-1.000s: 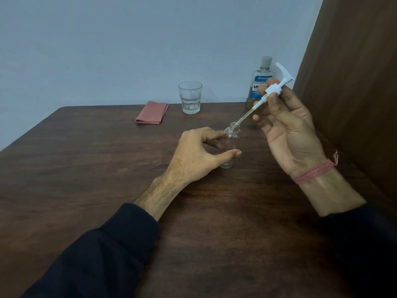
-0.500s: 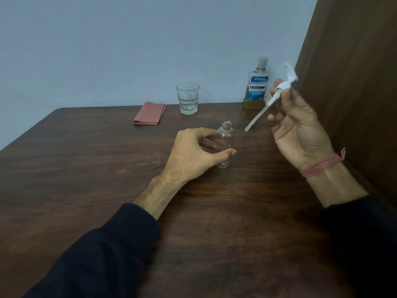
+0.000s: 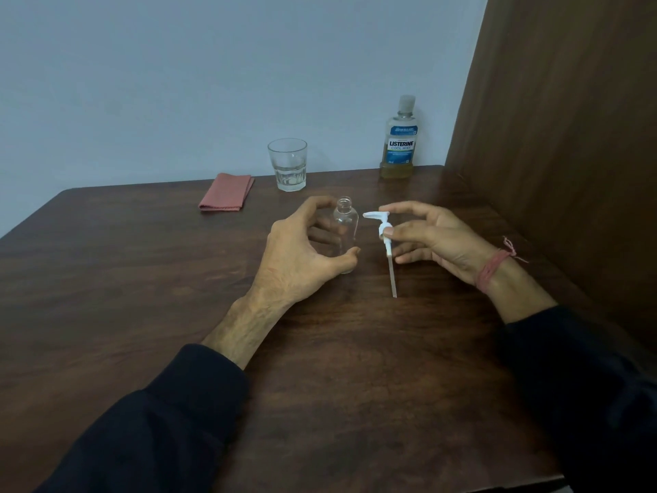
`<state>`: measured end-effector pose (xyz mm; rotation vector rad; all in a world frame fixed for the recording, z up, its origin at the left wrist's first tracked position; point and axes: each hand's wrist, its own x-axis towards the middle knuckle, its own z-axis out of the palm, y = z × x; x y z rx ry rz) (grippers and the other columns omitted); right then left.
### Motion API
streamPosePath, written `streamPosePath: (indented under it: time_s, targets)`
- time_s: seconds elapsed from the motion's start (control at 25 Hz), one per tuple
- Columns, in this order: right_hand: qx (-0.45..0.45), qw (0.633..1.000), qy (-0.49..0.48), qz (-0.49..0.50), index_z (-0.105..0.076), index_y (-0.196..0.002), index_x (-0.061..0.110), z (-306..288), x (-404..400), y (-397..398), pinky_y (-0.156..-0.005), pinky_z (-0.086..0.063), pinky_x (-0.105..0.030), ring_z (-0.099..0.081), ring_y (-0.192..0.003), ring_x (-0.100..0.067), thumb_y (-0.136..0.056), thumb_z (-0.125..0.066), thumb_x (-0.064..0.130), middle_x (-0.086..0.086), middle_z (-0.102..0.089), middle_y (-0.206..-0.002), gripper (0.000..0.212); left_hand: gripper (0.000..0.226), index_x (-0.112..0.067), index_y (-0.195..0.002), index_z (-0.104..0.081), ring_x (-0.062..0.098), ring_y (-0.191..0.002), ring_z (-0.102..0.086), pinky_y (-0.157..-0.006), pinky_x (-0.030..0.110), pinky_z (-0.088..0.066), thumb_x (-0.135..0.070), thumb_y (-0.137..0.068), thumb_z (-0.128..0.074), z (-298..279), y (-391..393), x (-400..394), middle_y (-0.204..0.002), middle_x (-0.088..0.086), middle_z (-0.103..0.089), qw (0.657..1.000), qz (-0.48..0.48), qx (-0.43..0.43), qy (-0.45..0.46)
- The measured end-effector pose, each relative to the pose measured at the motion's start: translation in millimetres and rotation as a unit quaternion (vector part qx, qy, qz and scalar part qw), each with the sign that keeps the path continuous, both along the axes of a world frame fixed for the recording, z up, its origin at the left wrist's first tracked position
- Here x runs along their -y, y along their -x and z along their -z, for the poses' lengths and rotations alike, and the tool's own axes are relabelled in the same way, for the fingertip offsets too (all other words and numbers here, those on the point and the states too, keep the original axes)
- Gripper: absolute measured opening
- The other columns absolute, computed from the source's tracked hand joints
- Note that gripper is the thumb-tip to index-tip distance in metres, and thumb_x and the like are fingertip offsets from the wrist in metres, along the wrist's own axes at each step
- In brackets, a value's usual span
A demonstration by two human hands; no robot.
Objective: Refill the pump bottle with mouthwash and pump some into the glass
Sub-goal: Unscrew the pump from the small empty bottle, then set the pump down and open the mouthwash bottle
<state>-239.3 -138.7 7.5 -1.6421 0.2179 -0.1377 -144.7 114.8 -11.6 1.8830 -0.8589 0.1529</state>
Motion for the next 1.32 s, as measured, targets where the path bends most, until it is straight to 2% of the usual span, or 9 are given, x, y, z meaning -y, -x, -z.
streamPosePath:
  time_s: [0.2,0.36,0.56,0.8,0.96,1.12,1.16,1.24,1.32]
  targets:
    - [0.001,0.998,0.062,-0.006,-0.076,-0.133,0.018,12,2,-5,-0.056,-0.060,-0.023,-0.071,-0.073,-0.010,-0.089,-0.086,0.007,-0.002,-0.079,-0.097,0.046,0.053,-0.030,-0.122,-0.084,0.001,-0.091,-0.084,-0.085,0.030,-0.072,-0.034,-0.074,-0.104,3,-2,3,-0.101,-0.022,-0.085,1.000,-0.006,-0.016,0.004]
    - [0.006,0.997,0.080,-0.006,-0.075,-0.135,0.017,15,2,-6,-0.058,-0.061,-0.024,-0.070,-0.072,-0.008,-0.090,-0.085,0.006,-0.005,-0.078,-0.106,0.047,0.051,-0.028,-0.123,-0.085,0.002,-0.093,-0.084,-0.088,0.031,-0.072,-0.031,-0.074,-0.103,3,-2,1,-0.102,-0.022,-0.086,1.000,-0.002,-0.024,0.000]
    - [-0.003,0.994,0.112,0.008,-0.076,-0.133,0.021,14,0,-8,-0.061,-0.062,-0.025,-0.071,-0.072,-0.007,-0.089,-0.087,0.008,-0.003,-0.076,-0.122,0.048,0.046,-0.042,-0.114,-0.081,0.001,-0.095,-0.083,-0.088,0.032,-0.072,-0.031,-0.074,-0.100,2,1,1,-0.104,-0.024,-0.085,0.999,0.009,-0.028,-0.018]
    - [-0.001,0.994,0.110,0.006,-0.077,-0.132,0.024,14,0,-8,-0.060,-0.063,-0.026,-0.072,-0.073,-0.008,-0.087,-0.089,0.010,-0.001,-0.076,-0.122,0.048,0.057,-0.038,-0.126,-0.079,0.000,-0.097,-0.083,-0.089,0.032,-0.072,-0.030,-0.074,-0.099,1,2,1,-0.108,-0.024,-0.083,0.999,0.011,-0.029,-0.031]
    - [-0.004,0.995,0.097,0.014,-0.077,-0.128,0.024,15,2,-9,-0.060,-0.063,-0.027,-0.074,-0.074,-0.010,-0.085,-0.090,0.014,0.000,-0.077,-0.122,0.046,0.074,-0.030,-0.142,-0.075,0.001,-0.100,-0.083,-0.090,0.033,-0.072,-0.033,-0.072,-0.097,0,1,1,-0.111,-0.024,-0.082,0.999,0.014,-0.030,-0.037]
    - [0.004,0.995,0.096,0.027,-0.077,-0.126,0.024,15,1,-7,-0.060,-0.064,-0.031,-0.074,-0.076,-0.013,-0.090,-0.088,0.018,-0.001,-0.076,-0.120,0.038,0.098,-0.029,-0.163,-0.061,-0.002,-0.107,-0.081,-0.098,0.029,-0.069,-0.026,-0.074,-0.103,1,1,1,-0.114,-0.024,-0.083,0.999,0.012,-0.028,-0.041]
    - [0.010,0.994,0.100,0.036,-0.077,-0.125,0.025,14,0,-7,-0.059,-0.064,-0.032,-0.075,-0.077,-0.014,-0.090,-0.088,0.020,-0.001,-0.076,-0.120,0.037,0.107,-0.029,-0.167,-0.056,-0.004,-0.111,-0.080,-0.100,0.023,-0.067,-0.031,-0.072,-0.106,1,1,-1,-0.117,-0.024,-0.082,0.999,0.010,-0.030,-0.044]
    - [0.046,0.989,0.128,0.066,-0.077,-0.123,0.026,10,-5,-4,-0.059,-0.065,-0.035,-0.075,-0.077,-0.015,-0.093,-0.086,0.021,-0.001,-0.075,-0.120,0.033,0.126,-0.033,-0.174,-0.045,-0.009,-0.123,-0.073,-0.100,0.011,-0.060,-0.054,-0.067,-0.108,-3,5,-5,-0.130,-0.027,-0.076,0.998,-0.002,-0.041,-0.040]
    - [0.102,0.976,0.165,0.102,-0.077,-0.123,0.023,3,-10,-1,-0.060,-0.067,-0.040,-0.075,-0.075,-0.015,-0.096,-0.083,0.018,-0.003,-0.076,-0.117,0.028,0.119,-0.036,-0.174,-0.042,-0.005,-0.131,-0.068,-0.098,0.018,-0.061,-0.077,-0.075,-0.095,-9,12,-9,-0.141,-0.025,-0.071,0.999,-0.024,-0.043,0.006]
